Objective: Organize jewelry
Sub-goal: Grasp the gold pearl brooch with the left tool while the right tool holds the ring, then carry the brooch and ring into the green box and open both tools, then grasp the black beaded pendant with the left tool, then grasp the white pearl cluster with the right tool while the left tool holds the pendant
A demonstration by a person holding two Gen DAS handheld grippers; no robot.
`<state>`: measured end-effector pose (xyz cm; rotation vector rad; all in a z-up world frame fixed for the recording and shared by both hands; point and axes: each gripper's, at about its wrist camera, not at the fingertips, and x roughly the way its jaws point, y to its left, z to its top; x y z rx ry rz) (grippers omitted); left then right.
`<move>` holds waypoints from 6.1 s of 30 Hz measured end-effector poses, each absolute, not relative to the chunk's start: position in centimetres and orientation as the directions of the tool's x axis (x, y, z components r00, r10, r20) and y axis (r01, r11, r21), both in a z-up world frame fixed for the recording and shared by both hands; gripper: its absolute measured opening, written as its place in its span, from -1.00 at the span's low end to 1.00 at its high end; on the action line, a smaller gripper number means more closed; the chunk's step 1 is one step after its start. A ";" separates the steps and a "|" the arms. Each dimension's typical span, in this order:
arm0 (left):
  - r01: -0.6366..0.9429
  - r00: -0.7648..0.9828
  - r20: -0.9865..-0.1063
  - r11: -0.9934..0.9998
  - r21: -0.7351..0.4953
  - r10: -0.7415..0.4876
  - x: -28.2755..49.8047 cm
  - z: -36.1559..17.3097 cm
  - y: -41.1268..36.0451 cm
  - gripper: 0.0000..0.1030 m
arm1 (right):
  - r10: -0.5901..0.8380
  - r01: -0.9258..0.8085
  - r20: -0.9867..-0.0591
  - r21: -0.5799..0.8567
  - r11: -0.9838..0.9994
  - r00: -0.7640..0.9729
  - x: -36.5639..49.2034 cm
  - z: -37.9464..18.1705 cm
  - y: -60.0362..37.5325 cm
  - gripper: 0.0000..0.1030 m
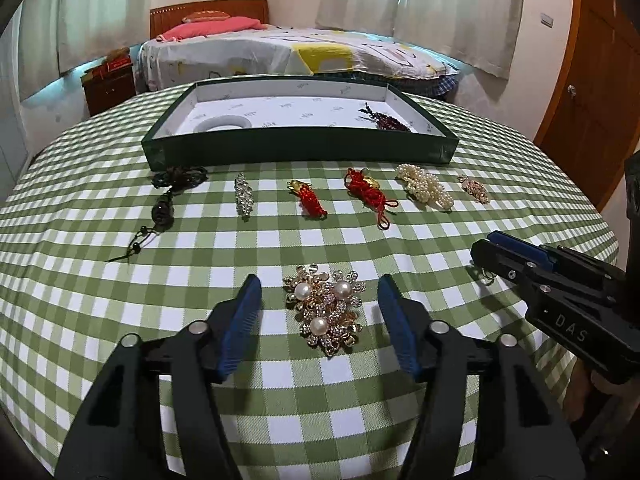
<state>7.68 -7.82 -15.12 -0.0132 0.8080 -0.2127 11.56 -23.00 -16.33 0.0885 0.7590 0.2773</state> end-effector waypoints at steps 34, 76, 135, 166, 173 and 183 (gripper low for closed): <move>0.271 0.677 -0.680 0.954 -0.124 -0.281 7.9 -13.2 -6.8 -0.72 | 0.283 -0.202 -0.632 0.198 0.959 0.721 11.2 -15.1 -23.4 -0.57; 0.160 0.628 -0.743 0.973 -0.169 -0.232 29.2 -15.0 -6.9 -0.72 | 0.312 -0.256 -0.695 0.187 0.948 0.648 30.5 -14.6 -18.5 -0.56; 0.032 0.821 -0.565 0.995 -0.099 -0.082 10.1 -10.8 1.1 0.36 | 0.214 -0.173 -0.584 0.127 0.977 0.783 15.5 -12.0 -22.0 -0.16; 0.009 0.679 -0.727 0.992 -0.127 -0.099 16.8 -15.9 2.2 -0.27 | 0.209 -0.160 -0.626 0.135 0.978 0.751 16.0 -14.2 -22.4 -0.15; 0.024 0.682 -0.723 0.990 -0.137 -0.116 16.8 -15.9 2.4 -0.67 | 0.220 -0.178 -0.657 0.131 0.975 0.721 17.1 -14.7 -21.6 -0.15; 0.017 0.695 -0.708 0.988 -0.157 -0.124 16.4 -15.8 2.9 -0.67 | 0.205 -0.179 -0.721 0.113 0.977 0.663 19.7 -15.3 -20.7 -0.15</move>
